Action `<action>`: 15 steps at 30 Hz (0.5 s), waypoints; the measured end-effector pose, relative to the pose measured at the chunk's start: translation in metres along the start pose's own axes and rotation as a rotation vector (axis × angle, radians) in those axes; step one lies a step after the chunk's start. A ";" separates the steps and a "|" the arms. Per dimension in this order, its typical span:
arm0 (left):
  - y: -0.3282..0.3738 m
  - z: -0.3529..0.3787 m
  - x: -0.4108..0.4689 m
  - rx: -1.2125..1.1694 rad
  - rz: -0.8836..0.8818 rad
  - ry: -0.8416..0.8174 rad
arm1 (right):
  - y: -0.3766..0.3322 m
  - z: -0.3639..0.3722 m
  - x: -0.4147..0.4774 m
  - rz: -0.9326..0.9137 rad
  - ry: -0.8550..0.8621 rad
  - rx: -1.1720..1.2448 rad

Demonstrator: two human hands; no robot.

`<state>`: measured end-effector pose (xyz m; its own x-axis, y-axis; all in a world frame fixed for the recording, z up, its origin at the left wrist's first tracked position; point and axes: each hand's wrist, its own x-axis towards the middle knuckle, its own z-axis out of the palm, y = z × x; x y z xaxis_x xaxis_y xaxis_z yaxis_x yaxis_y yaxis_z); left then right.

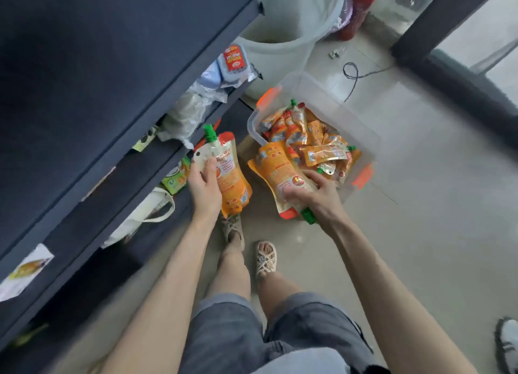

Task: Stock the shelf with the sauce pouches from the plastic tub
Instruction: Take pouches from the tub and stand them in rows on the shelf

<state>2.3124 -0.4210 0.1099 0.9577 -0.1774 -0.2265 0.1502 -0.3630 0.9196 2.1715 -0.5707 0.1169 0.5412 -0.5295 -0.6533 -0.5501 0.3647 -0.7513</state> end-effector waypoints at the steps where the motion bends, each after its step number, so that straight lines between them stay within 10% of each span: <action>1: 0.002 -0.018 -0.009 -0.003 -0.005 0.050 | -0.005 0.007 -0.009 -0.026 -0.051 -0.042; 15: 0.010 -0.246 -0.118 -0.010 -0.104 0.284 | -0.072 0.137 -0.130 -0.375 -0.626 -0.487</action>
<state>2.2617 -0.1786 0.2252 0.9672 0.1238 -0.2217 0.2519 -0.3567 0.8996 2.2277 -0.4232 0.2425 0.9117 0.0212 -0.4102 -0.3989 -0.1922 -0.8966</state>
